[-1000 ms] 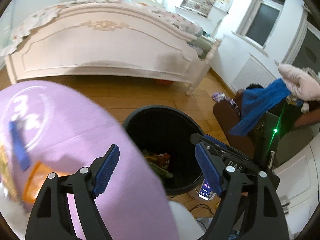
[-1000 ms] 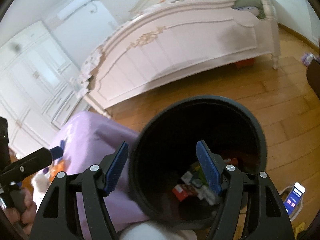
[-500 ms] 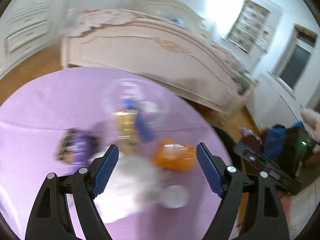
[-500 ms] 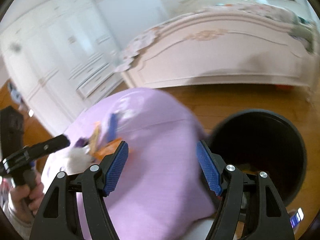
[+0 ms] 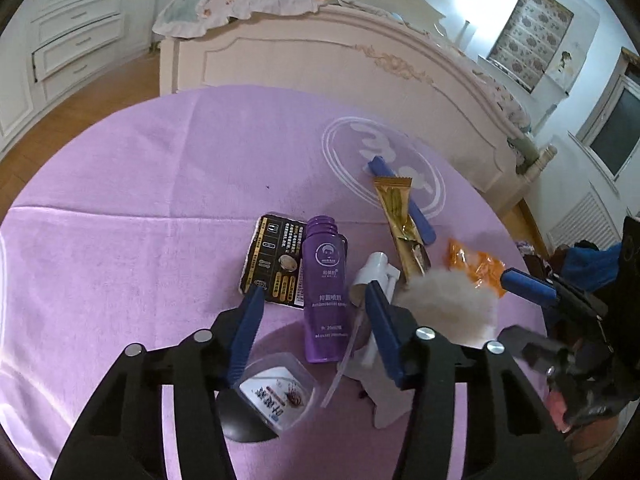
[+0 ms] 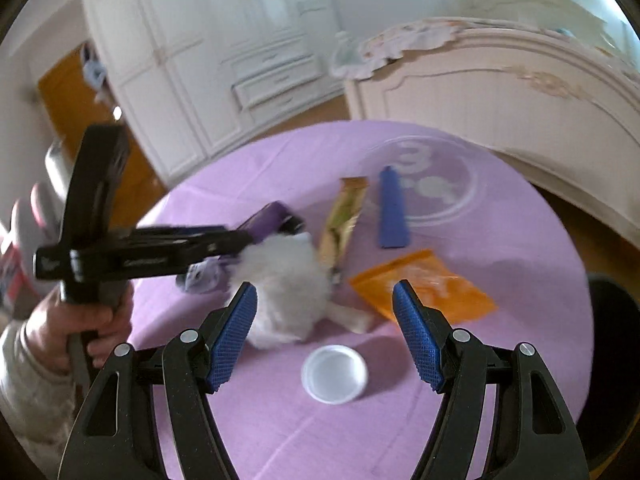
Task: Collect trash
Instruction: 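Grasp the purple bottle with the left tool while the right tool grasps the white pom-pom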
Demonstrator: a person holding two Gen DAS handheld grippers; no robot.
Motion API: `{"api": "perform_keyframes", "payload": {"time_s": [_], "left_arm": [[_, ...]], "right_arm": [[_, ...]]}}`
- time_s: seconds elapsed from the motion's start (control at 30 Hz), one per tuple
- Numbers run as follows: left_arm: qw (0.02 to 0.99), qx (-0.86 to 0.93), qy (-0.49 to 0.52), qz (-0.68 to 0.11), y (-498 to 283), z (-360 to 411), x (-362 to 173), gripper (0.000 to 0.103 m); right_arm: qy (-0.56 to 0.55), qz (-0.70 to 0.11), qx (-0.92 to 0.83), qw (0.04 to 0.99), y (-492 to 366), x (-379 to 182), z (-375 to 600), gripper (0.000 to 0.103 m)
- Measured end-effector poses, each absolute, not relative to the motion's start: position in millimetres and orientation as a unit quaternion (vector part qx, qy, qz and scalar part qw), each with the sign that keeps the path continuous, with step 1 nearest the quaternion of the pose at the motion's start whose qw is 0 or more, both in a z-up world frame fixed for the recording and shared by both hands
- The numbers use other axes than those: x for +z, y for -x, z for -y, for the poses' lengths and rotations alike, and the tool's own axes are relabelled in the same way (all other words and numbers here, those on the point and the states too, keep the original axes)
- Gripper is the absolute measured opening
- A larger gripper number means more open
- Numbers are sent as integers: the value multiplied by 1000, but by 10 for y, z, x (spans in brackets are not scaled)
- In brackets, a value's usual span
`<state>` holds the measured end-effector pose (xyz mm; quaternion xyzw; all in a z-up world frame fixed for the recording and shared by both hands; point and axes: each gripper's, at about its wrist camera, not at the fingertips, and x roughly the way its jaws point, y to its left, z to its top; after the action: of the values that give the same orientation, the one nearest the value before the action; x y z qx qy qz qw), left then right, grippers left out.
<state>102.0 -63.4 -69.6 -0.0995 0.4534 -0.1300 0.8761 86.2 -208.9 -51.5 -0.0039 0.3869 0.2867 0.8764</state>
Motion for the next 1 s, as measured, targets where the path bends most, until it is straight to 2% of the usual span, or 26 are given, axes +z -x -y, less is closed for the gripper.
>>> {"api": "perform_keyframes", "payload": {"time_s": [0.17,0.27,0.43,0.53,0.73,1.0], "left_arm": [[874,-145,85,-456,-1063,704,-702,52],[875,-145,71,-456,-1098,720,-710,46],[879,-135,66,-453,-1143,675,-719,34],[880,-134,73,-450,-1147,643,-726,28],[886,-127,87,-437,-1094,600,-660,27],[906,-134,108,-386,-954,604,-207,25]], "right_arm": [[18,-400,300,866,-912,-522,1918,70],[33,-413,307,857,-967,-584,1734,70],[32,-432,305,848,-1002,-707,1638,49],[10,-429,309,849,-994,-695,1716,44],[-33,-399,300,866,-908,-529,1982,44],[-105,-346,272,892,-813,-245,2548,44]]}}
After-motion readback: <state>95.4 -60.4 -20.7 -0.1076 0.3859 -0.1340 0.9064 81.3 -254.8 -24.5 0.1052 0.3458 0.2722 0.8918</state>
